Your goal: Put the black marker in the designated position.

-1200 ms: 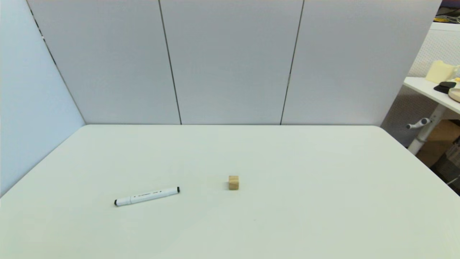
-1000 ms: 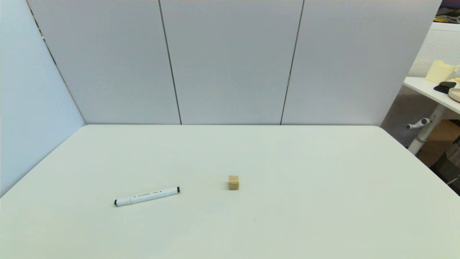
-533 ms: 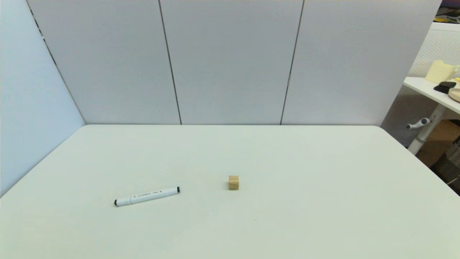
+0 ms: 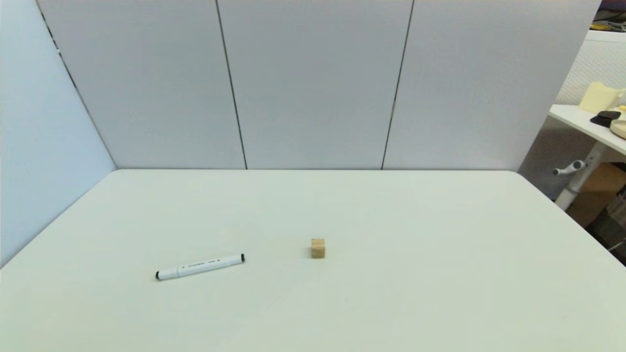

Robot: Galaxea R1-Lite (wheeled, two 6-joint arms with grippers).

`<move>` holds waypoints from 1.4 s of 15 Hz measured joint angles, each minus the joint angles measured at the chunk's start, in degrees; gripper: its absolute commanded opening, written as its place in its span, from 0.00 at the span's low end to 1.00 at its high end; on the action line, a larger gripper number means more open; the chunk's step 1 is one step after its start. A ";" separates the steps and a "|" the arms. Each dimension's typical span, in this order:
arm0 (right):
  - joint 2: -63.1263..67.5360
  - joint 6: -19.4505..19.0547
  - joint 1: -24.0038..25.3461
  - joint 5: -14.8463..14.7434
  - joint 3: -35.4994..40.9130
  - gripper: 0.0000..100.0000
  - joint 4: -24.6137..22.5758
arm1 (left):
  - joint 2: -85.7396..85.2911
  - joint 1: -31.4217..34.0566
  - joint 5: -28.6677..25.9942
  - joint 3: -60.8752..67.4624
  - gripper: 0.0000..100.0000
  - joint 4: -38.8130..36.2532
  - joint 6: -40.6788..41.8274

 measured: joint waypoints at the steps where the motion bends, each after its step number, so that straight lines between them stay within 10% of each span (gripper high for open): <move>1: 0.00 0.00 0.00 0.00 0.00 1.00 0.00 | 0.05 0.00 0.02 0.00 1.00 0.00 -0.21; 13: 0.00 0.00 -0.02 0.00 0.00 1.00 0.02 | 30.74 -0.05 -0.60 -32.22 1.00 16.98 16.48; 21: 0.00 0.02 0.00 -0.02 0.00 1.00 0.02 | 68.82 -1.27 -14.79 -51.48 1.00 19.48 32.91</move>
